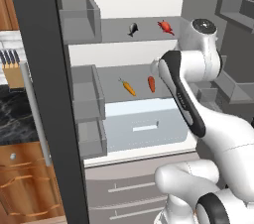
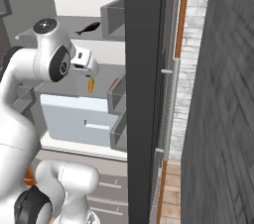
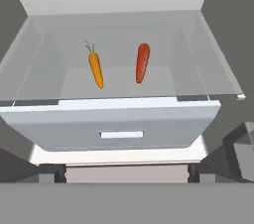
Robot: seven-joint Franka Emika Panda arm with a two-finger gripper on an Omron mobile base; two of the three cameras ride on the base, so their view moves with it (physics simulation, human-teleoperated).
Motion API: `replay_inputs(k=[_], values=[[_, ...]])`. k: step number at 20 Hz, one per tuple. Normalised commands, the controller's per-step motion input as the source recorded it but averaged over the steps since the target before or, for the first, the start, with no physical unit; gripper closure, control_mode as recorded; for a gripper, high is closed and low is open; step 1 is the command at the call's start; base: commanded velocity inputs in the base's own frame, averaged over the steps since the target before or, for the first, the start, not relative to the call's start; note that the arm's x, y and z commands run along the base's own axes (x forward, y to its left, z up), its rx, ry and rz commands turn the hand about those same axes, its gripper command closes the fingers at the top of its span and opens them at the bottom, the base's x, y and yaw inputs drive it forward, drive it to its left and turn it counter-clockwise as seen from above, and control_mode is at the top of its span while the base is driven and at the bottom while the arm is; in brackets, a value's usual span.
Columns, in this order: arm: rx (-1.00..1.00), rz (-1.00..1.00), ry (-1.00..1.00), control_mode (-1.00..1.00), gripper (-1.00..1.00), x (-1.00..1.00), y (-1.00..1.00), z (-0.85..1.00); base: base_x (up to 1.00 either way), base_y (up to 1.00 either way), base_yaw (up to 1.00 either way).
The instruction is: Place one carrot and one fish in each tupperware on the nearby counter, to pack two identical lunches.
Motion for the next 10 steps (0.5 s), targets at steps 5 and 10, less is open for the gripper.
replay_inputs(k=[5, 10], values=[[0.12, -0.12, -0.08, -1.0, -1.0, 0.01, -0.12, 0.69, 0.0, 0.0, 0.0], [0.08, -0.11, 0.0, -1.0, -1.0, 0.26, -0.27, 0.47, 0.0, 0.0, 0.0]])
